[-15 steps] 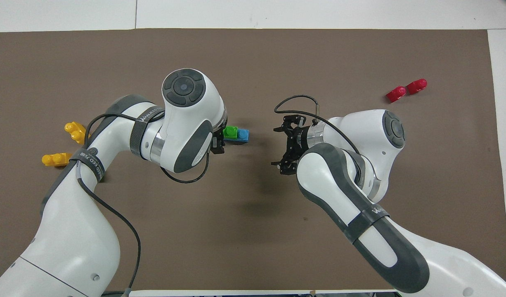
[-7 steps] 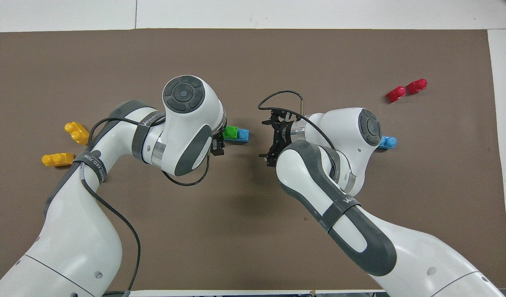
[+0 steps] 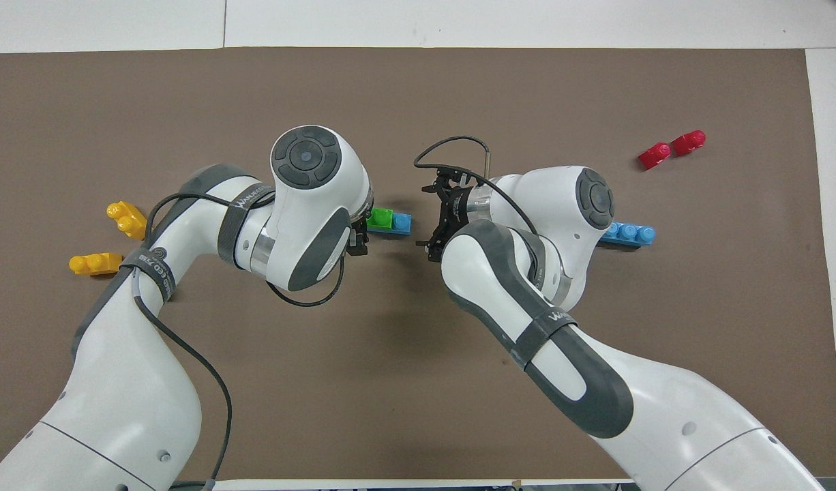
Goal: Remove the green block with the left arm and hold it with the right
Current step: 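Bring the right gripper onto the blue brick end beside the left gripper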
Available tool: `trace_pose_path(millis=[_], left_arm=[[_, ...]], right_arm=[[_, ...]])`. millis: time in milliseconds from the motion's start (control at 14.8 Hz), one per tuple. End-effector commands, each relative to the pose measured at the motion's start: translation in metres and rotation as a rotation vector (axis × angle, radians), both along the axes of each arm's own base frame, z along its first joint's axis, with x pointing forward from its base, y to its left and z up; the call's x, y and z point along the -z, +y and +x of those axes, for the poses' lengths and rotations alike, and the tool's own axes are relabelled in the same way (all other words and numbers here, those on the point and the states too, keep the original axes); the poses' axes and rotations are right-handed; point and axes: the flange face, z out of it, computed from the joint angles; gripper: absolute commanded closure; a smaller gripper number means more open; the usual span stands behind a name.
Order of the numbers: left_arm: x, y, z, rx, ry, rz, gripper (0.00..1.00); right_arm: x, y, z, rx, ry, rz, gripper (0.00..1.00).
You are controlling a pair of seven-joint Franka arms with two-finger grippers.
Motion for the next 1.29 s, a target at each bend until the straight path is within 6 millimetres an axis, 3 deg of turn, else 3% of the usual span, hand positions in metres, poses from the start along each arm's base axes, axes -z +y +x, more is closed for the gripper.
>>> trace_pose_path(millis=[0, 610, 745, 1219], left_arm=[[-0.004, 0.002, -0.009, -0.008, -0.021, 0.014, 0.0], [-0.003, 0.003, -0.01, -0.028, -0.026, 0.01, 0.0], [-0.002, 0.003, -0.01, -0.029, -0.026, 0.01, 0.0], [0.001, 0.003, -0.011, -0.046, -0.031, 0.006, 0.0]], right_arm=[[0.006, 0.019, 0.011, 0.027, 0.0, 0.024, 0.0], [0.026, 0.022, 0.02, 0.057, -0.042, -0.002, 0.0], [0.029, 0.034, 0.015, 0.044, -0.043, -0.001, 0.0], [0.044, 0.038, 0.017, 0.054, -0.051, -0.014, 0.0]])
